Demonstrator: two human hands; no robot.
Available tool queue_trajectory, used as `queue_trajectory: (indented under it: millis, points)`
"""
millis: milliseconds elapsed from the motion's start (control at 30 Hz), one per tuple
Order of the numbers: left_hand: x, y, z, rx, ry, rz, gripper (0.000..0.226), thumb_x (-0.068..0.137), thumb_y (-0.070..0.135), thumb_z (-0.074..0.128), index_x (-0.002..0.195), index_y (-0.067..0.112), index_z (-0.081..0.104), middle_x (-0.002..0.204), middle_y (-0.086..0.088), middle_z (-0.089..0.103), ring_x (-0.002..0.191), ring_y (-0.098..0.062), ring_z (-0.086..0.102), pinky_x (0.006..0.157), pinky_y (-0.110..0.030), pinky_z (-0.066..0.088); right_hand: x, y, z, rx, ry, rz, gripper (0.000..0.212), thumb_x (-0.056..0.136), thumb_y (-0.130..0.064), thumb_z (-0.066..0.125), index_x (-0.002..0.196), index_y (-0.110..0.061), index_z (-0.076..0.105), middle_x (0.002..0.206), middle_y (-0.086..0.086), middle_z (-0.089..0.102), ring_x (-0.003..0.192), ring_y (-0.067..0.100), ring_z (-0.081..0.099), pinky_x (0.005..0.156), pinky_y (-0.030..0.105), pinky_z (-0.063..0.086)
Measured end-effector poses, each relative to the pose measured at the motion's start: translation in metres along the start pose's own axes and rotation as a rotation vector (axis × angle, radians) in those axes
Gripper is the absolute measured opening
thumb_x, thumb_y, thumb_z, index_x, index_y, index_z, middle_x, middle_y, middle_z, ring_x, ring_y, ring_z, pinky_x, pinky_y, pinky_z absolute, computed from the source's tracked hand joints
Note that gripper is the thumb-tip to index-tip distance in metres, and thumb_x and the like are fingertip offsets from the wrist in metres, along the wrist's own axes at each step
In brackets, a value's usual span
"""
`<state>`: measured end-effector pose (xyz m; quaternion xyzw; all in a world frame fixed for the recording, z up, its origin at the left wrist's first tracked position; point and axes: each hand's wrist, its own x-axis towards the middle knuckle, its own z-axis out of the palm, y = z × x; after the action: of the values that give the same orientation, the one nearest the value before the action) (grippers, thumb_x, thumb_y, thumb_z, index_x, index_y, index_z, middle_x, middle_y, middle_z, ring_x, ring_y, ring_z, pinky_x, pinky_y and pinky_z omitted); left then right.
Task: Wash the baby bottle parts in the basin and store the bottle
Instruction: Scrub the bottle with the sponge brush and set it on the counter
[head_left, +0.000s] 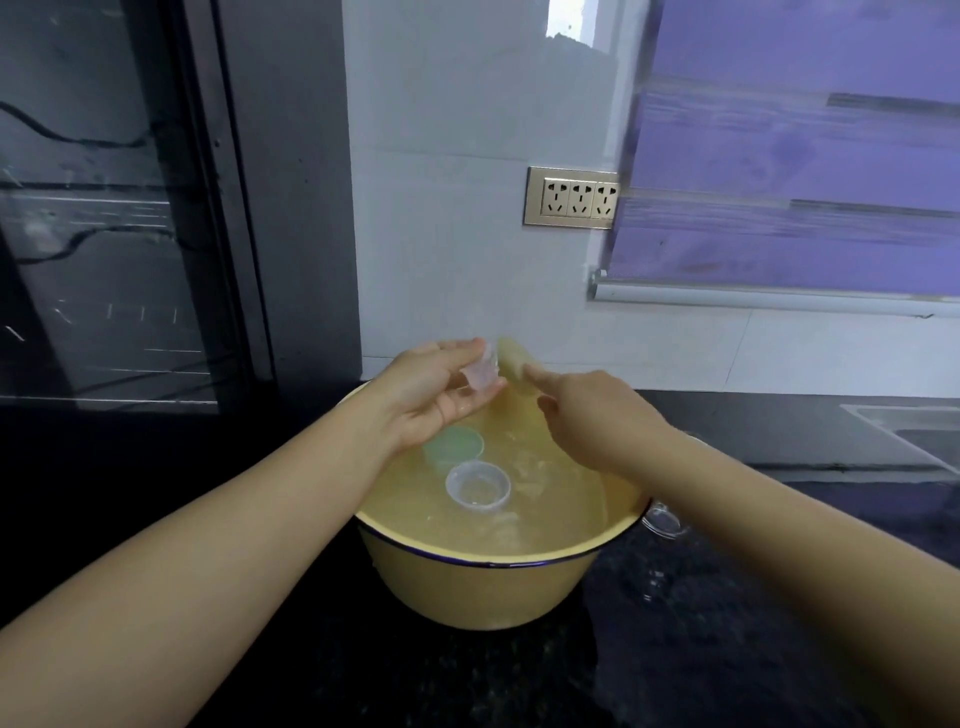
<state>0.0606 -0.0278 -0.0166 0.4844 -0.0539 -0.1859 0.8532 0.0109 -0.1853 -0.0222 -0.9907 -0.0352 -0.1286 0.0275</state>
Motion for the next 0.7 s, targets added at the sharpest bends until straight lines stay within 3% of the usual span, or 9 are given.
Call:
queue_trajectory:
  millis: [100,233,367,433,533,600,700]
  points:
    - [0.002,0.000,-0.003,0.082,-0.008,0.004,0.020,0.086,-0.001,0.062,0.105,0.001,0.055,0.089,-0.011,0.063,0.081,-0.019,0.063,0.075,-0.027,0.057,-0.003,0.010,-0.010,-0.084,-0.135,-0.007,0.050,0.099,-0.032,0.035,0.148,-0.036,0.023,0.128,0.011,0.055,0.114,0.030,0.053,0.079,0.033,0.039]
    - [0.000,-0.002,-0.002,0.149,-0.032,0.011,0.020,0.087,-0.008,0.057,0.106,-0.002,0.058,0.083,-0.011,0.066,0.063,-0.010,0.069,0.067,-0.016,0.057,-0.009,0.009,-0.021,-0.379,-0.336,-0.126,0.038,0.097,-0.028,0.040,0.135,-0.030,0.047,0.131,-0.002,0.053,0.119,0.023,0.050,0.086,0.032,0.042]
    - [-0.003,-0.001,-0.001,0.146,-0.029,0.016,0.023,0.090,-0.007,0.053,0.113,-0.009,0.055,0.085,-0.017,0.068,0.064,-0.013,0.070,0.065,-0.015,0.055,-0.010,0.002,-0.022,-0.417,-0.441,-0.201,0.043,0.096,-0.027,0.041,0.138,-0.038,0.044,0.137,-0.012,0.048,0.125,0.017,0.045,0.086,0.029,0.040]
    - [-0.005,0.001,0.000,0.099,-0.001,0.004,0.019,0.090,-0.009,0.052,0.109,-0.012,0.054,0.087,-0.026,0.068,0.066,-0.020,0.071,0.072,-0.019,0.055,-0.009,0.003,-0.020,-0.355,-0.388,-0.160,0.042,0.096,-0.025,0.041,0.135,-0.038,0.048,0.135,-0.011,0.052,0.122,0.017,0.048,0.088,0.029,0.042]
    - [-0.007,0.004,0.002,0.064,0.032,0.047,0.021,0.086,-0.018,0.049,0.107,-0.015,0.051,0.109,-0.031,0.055,0.075,-0.030,0.071,0.078,-0.027,0.055,-0.015,0.008,-0.021,-0.169,-0.232,-0.035,0.035,0.094,-0.028,0.041,0.124,-0.037,0.057,0.126,-0.004,0.057,0.112,0.022,0.054,0.084,0.030,0.043]
    - [-0.007,0.003,0.003,0.081,0.051,0.102,0.020,0.083,-0.022,0.047,0.099,-0.012,0.054,0.106,-0.027,0.054,0.081,-0.030,0.069,0.079,-0.027,0.056,-0.021,0.012,-0.026,-0.044,-0.086,0.012,0.029,0.094,-0.027,0.041,0.116,-0.033,0.060,0.122,0.001,0.061,0.106,0.026,0.055,0.082,0.031,0.044]
    - [-0.004,0.001,0.001,0.178,0.051,0.169,0.025,0.078,-0.025,0.047,0.091,-0.005,0.055,0.091,-0.022,0.056,0.079,-0.025,0.070,0.075,-0.019,0.057,-0.029,0.013,-0.033,0.102,0.127,0.042,0.035,0.097,-0.029,0.042,0.130,-0.030,0.053,0.124,0.006,0.062,0.113,0.029,0.055,0.088,0.035,0.045]
